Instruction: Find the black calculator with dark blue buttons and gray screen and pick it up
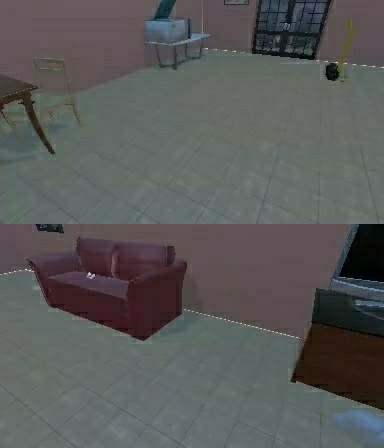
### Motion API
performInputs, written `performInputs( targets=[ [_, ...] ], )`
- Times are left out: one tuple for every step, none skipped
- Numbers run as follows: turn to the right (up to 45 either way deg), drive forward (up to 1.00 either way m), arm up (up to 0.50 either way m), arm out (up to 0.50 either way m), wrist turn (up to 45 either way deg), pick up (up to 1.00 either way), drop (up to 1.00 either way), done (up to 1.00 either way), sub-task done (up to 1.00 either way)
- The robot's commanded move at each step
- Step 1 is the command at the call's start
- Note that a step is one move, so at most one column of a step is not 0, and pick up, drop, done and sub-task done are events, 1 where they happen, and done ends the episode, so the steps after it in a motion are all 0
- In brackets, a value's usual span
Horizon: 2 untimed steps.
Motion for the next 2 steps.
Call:
performInputs(
  targets=[
    [-30.0,0.0,0.0,0.0,0.0,0.0,0.0,0.0,0.0],
    [0.0,1.0,0.0,0.0,0.0,0.0,0.0,0.0,0.0]
  ],
)
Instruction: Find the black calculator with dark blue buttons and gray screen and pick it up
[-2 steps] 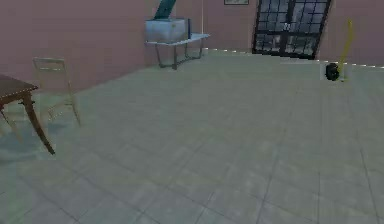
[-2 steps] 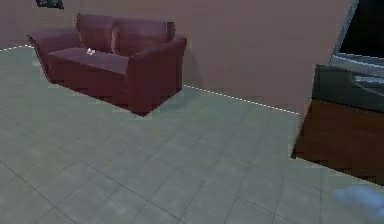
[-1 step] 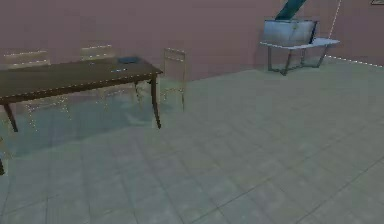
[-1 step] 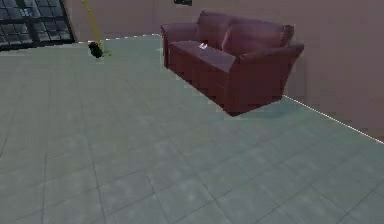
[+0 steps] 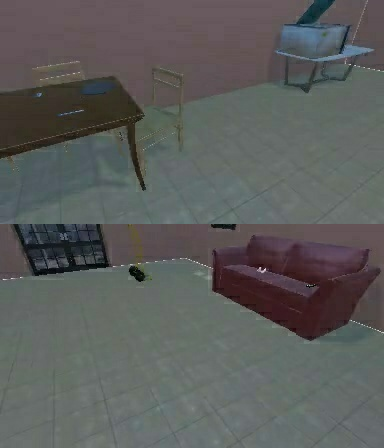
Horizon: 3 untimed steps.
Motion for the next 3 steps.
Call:
performInputs(
  targets=[
    [0.0,0.85,0.0,0.0,0.0,0.0,0.0,0.0,0.0],
    [-45.0,0.0,0.0,0.0,0.0,0.0,0.0,0.0,0.0],
    [-45.0,0.0,0.0,0.0,0.0,0.0,0.0,0.0,0.0]
  ],
)
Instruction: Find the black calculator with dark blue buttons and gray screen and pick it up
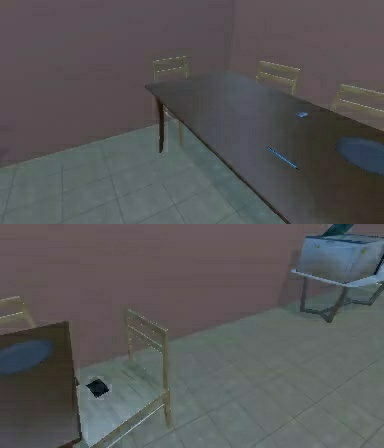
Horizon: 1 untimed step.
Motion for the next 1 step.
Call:
performInputs(
  targets=[
    [-24.0,0.0,0.0,0.0,0.0,0.0,0.0,0.0,0.0]
  ],
)
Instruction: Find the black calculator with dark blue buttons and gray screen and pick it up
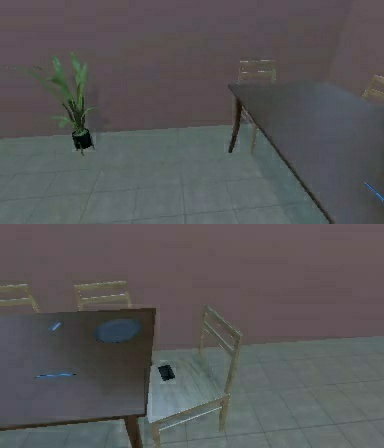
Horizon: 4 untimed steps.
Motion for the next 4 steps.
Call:
performInputs(
  targets=[
    [-3.0,0.0,0.0,0.0,0.0,0.0,0.0,0.0,0.0],
    [45.0,0.0,0.0,0.0,0.0,0.0,0.0,0.0,0.0],
    [45.0,0.0,0.0,0.0,0.0,0.0,0.0,0.0,0.0],
    [24.0,0.0,0.0,0.0,0.0,0.0,0.0,0.0,0.0]
  ],
)
